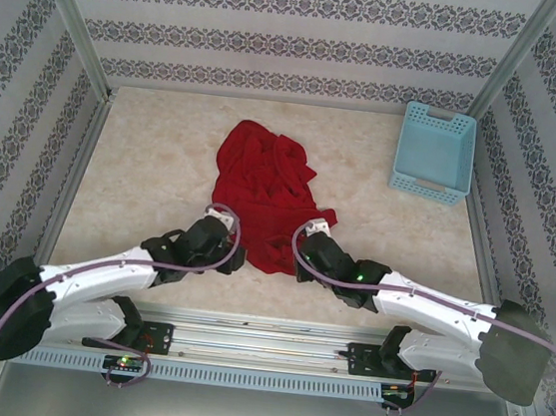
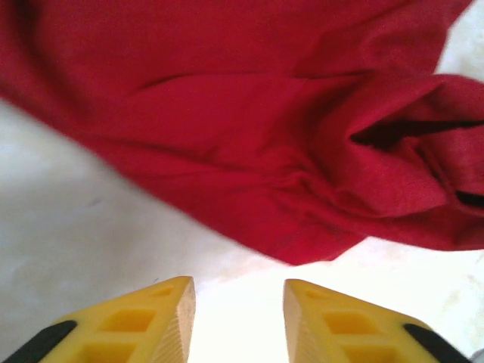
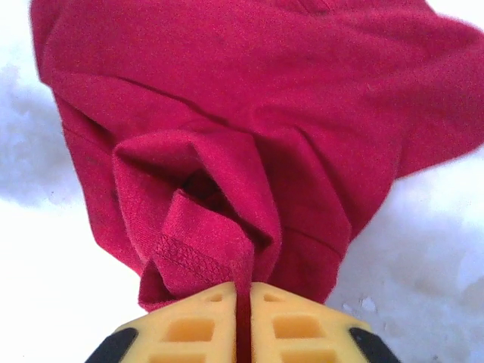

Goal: Fold the inside-out t-shirt

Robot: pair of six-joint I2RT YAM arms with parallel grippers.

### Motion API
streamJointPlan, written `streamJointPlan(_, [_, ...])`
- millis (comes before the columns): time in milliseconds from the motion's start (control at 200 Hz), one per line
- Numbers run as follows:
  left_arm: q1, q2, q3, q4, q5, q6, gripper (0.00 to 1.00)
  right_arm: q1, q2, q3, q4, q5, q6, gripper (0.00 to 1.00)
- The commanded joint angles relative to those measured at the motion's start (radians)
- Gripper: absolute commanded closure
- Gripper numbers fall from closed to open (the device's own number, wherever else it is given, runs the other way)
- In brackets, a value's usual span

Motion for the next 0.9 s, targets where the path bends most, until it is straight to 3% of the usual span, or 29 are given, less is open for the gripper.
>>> streamJointPlan(0, [-0.008,0.079,0.045,0.107,0.094,-0.004,0.54,0.011,-0.001,-0.01,-0.091,0.056,0.082,0.72])
streamJointPlan(185, [-0.045,0.211,0.089,0.207,0.111,-0.057,0.42,-0.005,-0.058,0.006,-0.103,0.034,0.045,0.49])
streamJointPlan(350, [-0.071,0.319,0.151,0.247,0.115,-0.071,0.4,-0.095,-0.017,0.025,-0.077,-0.092,0.043,0.47])
streamJointPlan(405, [-0.075,0.35,0.163,0.253,0.114,-0.069,0.42,-0.105,0.01,0.027,-0.052,-0.144,0.037,0.47])
streamJointPlan(485, [-0.076,0.386,0.172,0.255,0.112,-0.067,0.54,-0.105,0.065,0.03,-0.022,-0.207,0.041,0.46])
streamJointPlan(565, [-0.076,0.402,0.173,0.253,0.111,-0.062,0.67,-0.103,0.125,0.034,-0.009,-0.237,0.05,0.52])
streamJointPlan(719, [-0.076,0.367,0.145,0.203,0.073,-0.054,1.0,-0.103,0.149,0.033,-0.031,-0.163,0.059,0.84])
streamJointPlan(894, [-0.074,0.214,0.044,0.166,0.007,-0.043,1.0,-0.103,0.074,0.029,-0.099,-0.054,0.038,1.0])
